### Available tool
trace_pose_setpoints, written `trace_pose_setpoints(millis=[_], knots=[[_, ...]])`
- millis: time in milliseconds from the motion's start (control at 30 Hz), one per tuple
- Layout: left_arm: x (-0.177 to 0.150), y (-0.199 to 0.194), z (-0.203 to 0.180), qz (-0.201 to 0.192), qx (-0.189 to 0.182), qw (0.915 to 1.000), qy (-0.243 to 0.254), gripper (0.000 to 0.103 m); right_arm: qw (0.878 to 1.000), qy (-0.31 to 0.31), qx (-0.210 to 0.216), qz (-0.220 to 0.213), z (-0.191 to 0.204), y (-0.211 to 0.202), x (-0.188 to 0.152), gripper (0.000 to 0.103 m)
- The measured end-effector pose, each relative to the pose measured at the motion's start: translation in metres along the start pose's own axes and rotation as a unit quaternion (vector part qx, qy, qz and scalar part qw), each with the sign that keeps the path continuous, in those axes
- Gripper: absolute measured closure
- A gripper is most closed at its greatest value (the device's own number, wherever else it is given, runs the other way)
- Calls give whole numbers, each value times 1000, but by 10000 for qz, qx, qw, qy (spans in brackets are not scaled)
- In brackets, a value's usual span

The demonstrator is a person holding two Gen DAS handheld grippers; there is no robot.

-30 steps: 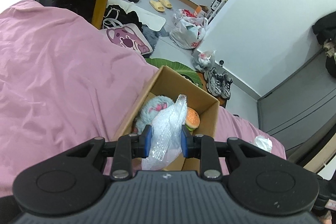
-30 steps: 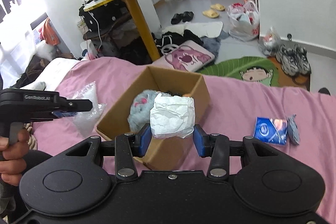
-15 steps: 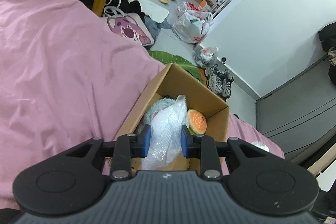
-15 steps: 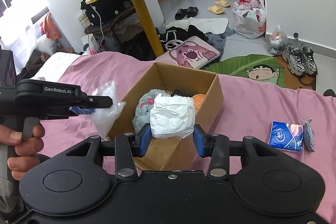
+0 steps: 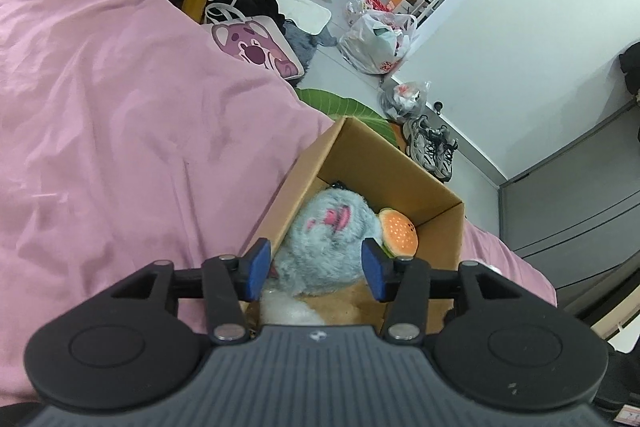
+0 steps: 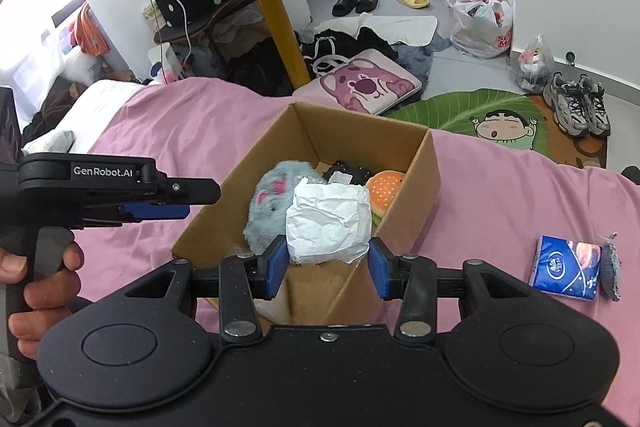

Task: Organize soft objects
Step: 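Open both tools to drop the bag and tissue pack into the box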

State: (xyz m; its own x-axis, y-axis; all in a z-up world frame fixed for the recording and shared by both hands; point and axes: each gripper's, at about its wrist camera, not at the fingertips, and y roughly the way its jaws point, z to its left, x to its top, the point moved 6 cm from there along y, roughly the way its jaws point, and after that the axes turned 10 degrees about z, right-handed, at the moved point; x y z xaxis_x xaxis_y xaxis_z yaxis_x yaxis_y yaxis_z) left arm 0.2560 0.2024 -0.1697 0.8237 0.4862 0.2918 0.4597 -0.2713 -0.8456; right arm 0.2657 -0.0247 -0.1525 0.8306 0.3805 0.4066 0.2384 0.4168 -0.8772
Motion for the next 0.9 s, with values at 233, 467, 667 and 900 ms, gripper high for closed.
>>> trace_pose_setpoints(millis=[233, 467, 667, 900], knots=[[-1, -1, 1, 40, 27, 10000, 40, 54, 9998, -111, 90, 120, 11, 7, 1, 60], [-1, -1, -1, 84, 230, 9996, 126, 49, 9990, -242, 206, 329, 22, 6, -8, 54], [-6, -12, -5, 14, 397, 9991, 174, 27, 9995, -60, 223, 206, 13, -6, -8, 40], [-16, -19, -18, -3, 696, 9971, 315, 19, 9997, 99, 212, -21, 1, -23, -9, 33]])
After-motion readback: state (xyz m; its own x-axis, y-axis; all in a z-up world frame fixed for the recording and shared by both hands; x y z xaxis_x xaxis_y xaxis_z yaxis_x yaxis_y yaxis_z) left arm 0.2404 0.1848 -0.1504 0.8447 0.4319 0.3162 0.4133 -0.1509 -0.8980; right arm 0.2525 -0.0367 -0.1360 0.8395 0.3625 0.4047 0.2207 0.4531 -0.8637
